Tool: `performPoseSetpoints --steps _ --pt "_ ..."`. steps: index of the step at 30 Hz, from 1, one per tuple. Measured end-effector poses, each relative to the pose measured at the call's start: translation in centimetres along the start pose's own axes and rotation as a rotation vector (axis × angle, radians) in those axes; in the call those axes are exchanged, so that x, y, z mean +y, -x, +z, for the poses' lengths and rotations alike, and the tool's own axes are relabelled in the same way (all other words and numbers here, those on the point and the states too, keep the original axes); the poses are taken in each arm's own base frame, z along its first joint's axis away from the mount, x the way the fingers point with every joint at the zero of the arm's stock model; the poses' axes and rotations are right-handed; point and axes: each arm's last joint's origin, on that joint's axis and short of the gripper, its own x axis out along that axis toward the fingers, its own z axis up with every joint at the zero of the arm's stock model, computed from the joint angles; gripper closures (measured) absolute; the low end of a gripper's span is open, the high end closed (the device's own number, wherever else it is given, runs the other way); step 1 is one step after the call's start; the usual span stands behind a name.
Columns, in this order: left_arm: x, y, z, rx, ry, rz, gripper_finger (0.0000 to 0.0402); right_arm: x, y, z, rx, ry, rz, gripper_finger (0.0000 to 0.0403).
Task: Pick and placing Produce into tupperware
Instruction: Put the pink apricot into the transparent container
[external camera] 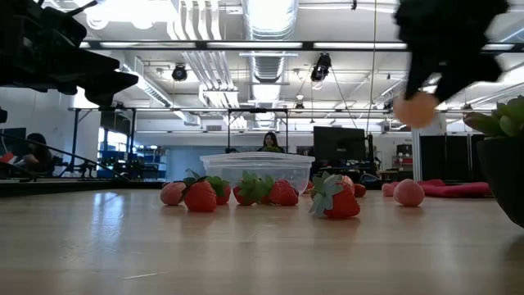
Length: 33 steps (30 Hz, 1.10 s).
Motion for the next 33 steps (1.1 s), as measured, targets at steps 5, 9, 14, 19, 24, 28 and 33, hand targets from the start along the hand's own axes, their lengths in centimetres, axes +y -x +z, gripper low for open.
performPoseSetpoints --steps 5,9,14,19,24,28,33 --pt "0.0 0.0 0.0 0.000 0.000 0.000 0.0146 -0.1 -2.4 5.8 -0.084 0.090 0.123 0.0165" --pt "0.0 0.0 0.0 0.000 0.000 -0.001 0.0146 -0.8 -5.2 9.3 -0.082 0.116 0.170 0.0165" --pt "0.0 0.0 0.0 0.000 0.000 0.000 0.0146 0.2 -8.3 12.1 -0.056 0.219 0.231 0.0165" --pt "0.0 0.0 0.0 0.000 0.000 -0.001 0.0146 2.5 -10.7 14.8 -0.070 0.334 0.237 0.0165" --pt "0.0 0.0 0.0 0.001 0.000 -0.001 0.0146 3.9 -13.2 16.9 -0.057 0.397 0.197 0.0165" --pt "0.0 0.0 0.0 0.001 0.000 -0.001 0.0146 4.0 -14.2 17.5 -0.002 0.450 0.082 0.0165" --pt "0.0 0.0 0.0 0.000 0.000 -0.001 0.0146 3.9 -14.4 17.6 0.011 0.530 -0.026 0.0164"
